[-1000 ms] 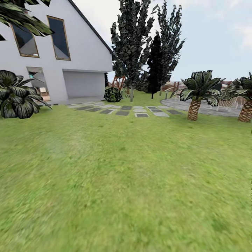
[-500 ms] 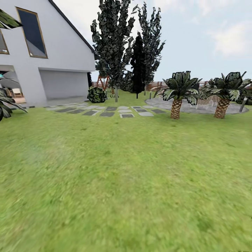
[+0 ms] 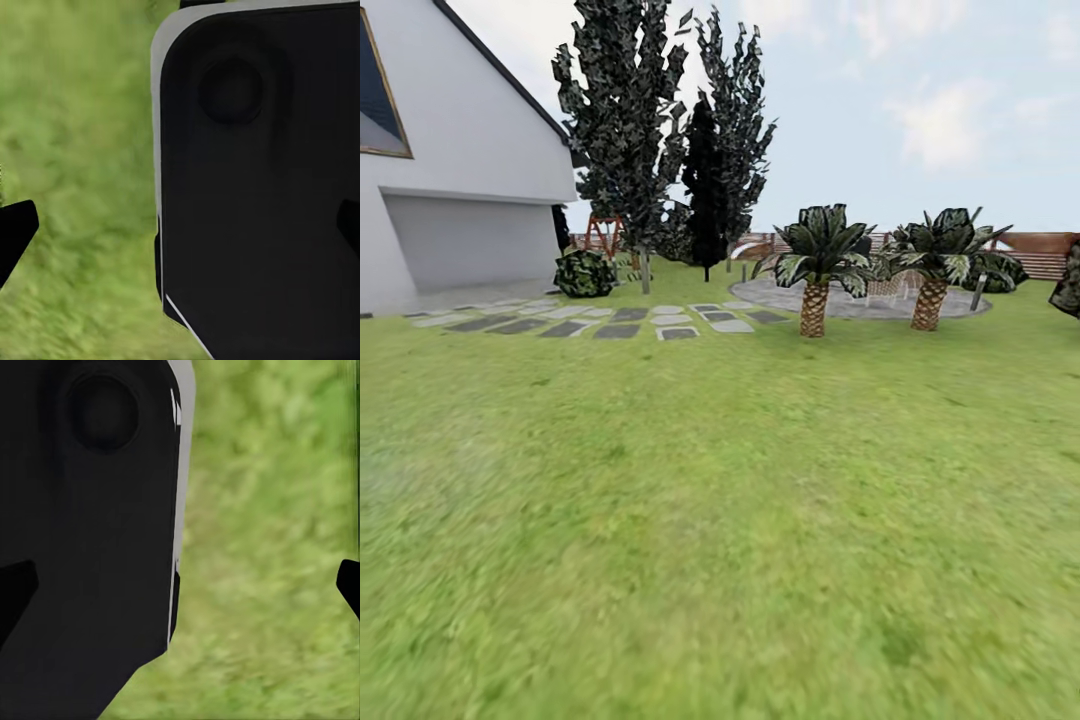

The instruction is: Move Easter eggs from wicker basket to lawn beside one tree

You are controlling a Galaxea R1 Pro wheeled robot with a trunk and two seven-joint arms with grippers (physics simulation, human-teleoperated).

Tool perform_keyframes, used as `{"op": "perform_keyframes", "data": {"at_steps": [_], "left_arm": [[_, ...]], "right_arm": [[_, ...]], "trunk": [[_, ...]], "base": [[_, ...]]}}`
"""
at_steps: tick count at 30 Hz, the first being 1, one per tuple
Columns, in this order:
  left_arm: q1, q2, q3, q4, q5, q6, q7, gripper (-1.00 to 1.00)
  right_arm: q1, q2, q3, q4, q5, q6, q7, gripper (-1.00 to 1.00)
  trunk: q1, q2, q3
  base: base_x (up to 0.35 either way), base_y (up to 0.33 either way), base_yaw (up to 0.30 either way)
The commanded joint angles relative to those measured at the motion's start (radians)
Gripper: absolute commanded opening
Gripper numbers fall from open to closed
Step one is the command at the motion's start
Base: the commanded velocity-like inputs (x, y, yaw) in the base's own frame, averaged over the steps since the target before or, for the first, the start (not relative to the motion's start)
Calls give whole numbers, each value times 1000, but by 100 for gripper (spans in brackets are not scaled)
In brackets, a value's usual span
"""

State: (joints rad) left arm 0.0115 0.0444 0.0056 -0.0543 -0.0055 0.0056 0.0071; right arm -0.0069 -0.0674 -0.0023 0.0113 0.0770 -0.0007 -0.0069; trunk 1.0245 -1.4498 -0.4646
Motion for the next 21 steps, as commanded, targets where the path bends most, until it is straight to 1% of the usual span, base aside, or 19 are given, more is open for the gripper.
{"op": "perform_keyframes", "data": {"at_steps": [1, 18, 21], "left_arm": [[1, 0, 0, -2, -1, 1, 1, 100], [1, -1, 0, -2, -1, 1, 1, 100], [1, -1, 0, -2, -1, 1, 1, 100]], "right_arm": [[-1, 0, -1, 1, 8, 0, -1, 100], [-1, 0, -1, 1, 7, 2, -1, 100], [-1, 0, -1, 1, 7, 2, -1, 100]], "trunk": [[1, 0, -1], [1, 0, -1], [1, 0, -1]], "base": [[294, -118, -278], [294, -118, -278], [294, -118, -173]]}}
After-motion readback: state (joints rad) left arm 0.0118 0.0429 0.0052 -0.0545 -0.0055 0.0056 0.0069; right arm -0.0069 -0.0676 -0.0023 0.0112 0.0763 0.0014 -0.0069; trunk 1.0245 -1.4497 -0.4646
